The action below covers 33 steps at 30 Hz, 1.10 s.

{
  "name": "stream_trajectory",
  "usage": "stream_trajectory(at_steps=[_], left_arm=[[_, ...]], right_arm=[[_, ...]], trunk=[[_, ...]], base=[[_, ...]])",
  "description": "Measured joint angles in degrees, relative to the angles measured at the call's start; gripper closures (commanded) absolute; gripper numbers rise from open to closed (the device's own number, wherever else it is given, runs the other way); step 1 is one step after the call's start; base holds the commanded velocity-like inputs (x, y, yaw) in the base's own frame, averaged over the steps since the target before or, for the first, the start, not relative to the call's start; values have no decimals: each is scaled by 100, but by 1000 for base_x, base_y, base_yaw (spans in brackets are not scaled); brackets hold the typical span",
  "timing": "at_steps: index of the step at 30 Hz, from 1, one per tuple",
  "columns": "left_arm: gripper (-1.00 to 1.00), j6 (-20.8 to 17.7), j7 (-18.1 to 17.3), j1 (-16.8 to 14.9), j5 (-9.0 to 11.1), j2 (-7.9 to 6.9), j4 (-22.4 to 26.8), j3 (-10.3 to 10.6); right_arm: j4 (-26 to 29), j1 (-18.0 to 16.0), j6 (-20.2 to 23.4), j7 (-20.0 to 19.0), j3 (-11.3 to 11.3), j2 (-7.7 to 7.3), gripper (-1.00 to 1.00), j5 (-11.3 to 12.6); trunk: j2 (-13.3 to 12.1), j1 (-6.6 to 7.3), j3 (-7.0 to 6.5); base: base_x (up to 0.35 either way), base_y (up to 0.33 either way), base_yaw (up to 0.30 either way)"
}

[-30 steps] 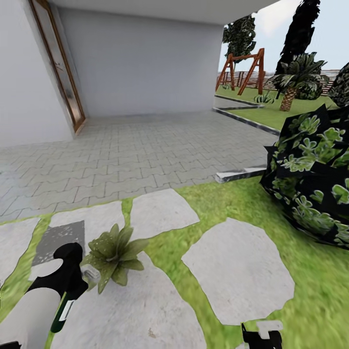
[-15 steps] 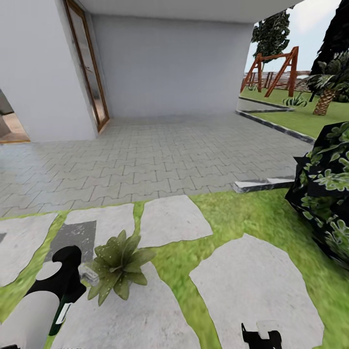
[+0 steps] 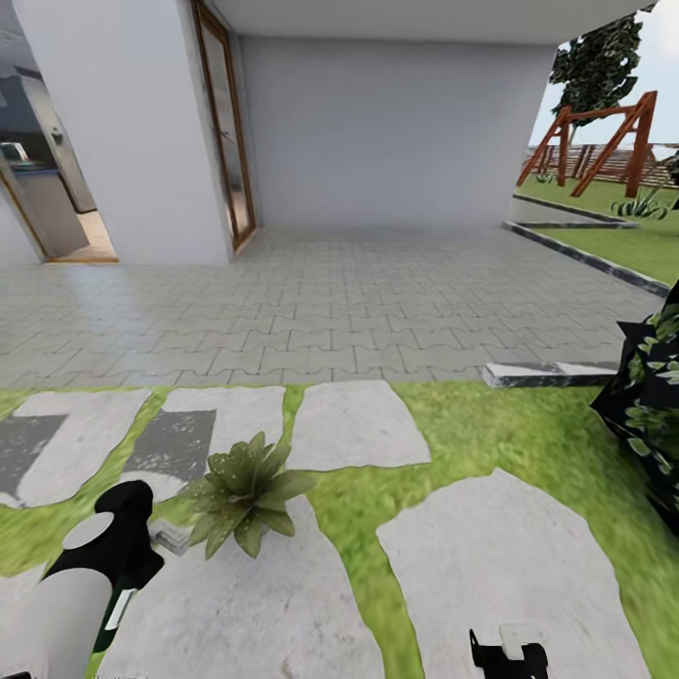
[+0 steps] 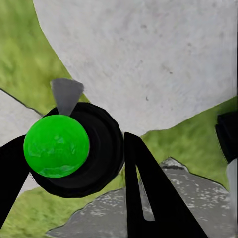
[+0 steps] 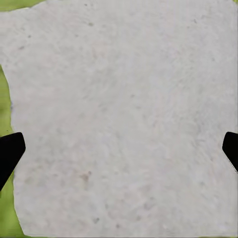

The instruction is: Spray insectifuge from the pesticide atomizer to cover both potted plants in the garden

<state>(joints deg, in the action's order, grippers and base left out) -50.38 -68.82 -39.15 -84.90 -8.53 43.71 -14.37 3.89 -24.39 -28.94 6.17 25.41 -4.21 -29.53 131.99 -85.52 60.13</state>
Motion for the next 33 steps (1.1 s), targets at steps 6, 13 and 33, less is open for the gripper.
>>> stream_trajectory(at_steps=[6,13,33], left_arm=[[100,1,2,-1,14,14,5,-10],[100,2,5,-1,12,18,-23,-45],[100,404,1024,255,1582,-4,47,-32]], right_arm=[[-1,1,-1,-1,0,0,-100,0],[-1,1,-1,-2,-6,0,-100,-4],[6,1,-7,-4,-1,2,-100,-12]], trunk=[[0,1,0],[0,2,0],[0,-1,0]], base=[[193,-208,53],[274,-186,10],[39,-21,194]])
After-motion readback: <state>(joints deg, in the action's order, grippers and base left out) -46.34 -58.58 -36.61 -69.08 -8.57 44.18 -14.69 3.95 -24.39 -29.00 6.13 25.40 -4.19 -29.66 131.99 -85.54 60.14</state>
